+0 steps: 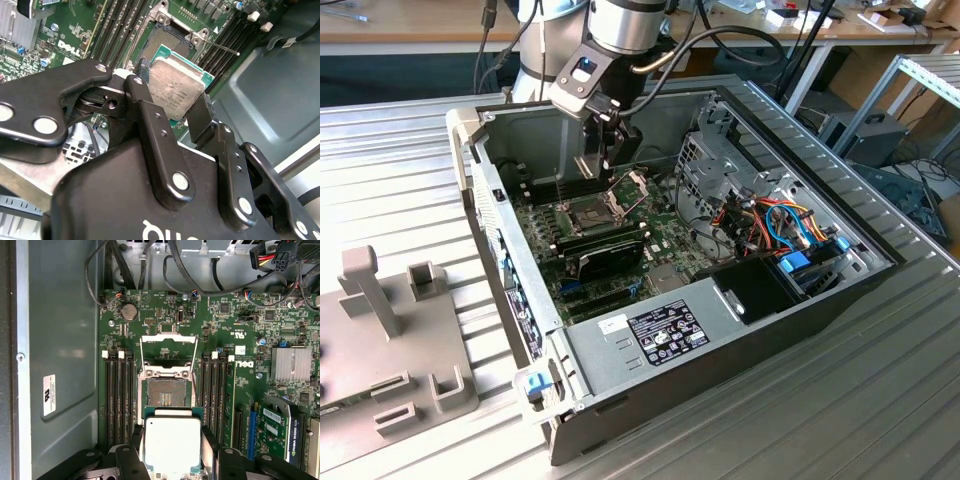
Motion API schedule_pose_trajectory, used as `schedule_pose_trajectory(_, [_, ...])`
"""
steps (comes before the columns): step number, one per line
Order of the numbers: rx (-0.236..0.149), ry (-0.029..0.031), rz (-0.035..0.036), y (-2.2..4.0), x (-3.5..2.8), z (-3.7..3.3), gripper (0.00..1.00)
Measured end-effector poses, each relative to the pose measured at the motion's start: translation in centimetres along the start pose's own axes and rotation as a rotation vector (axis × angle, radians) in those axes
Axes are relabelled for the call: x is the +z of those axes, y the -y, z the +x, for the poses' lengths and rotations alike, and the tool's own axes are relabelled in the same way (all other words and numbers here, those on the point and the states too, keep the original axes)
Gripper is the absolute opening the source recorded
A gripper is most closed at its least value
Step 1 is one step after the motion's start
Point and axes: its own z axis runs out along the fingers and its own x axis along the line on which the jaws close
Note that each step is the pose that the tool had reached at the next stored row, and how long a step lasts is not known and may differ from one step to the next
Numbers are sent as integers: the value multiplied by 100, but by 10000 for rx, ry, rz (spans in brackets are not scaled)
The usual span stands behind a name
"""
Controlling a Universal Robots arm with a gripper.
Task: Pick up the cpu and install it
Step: 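Place the cpu into insertion slot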
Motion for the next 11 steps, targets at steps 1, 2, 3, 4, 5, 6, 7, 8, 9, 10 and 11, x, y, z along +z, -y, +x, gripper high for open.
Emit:
schedule_pose_trajectory(1, [0,-1,-2,0,12,0,55])
schedule_pose_trajectory(2, [0,-1,-4,0,20,0,55])
schedule_pose_trajectory(3, [0,-2,-6,-1,28,0,55])
schedule_pose_trajectory(4, [0,-2,-7,-1,33,0,55])
schedule_pose_trajectory(5, [0,-1,-8,-1,41,0,55])
schedule_pose_trajectory(6, [0,-1,-9,-1,45,0,55])
schedule_pose_trajectory(7, [0,1,-7,-1,48,0,55])
schedule_pose_trajectory(8, [0,3,-7,-1,49,-1,55])
schedule_pose_trajectory(9, [0,2,-7,-1,49,0,55])
schedule_pose_trajectory(10, [0,0,-8,-1,50,0,55])
schedule_pose_trajectory(11, [0,0,-8,-1,50,0,55])
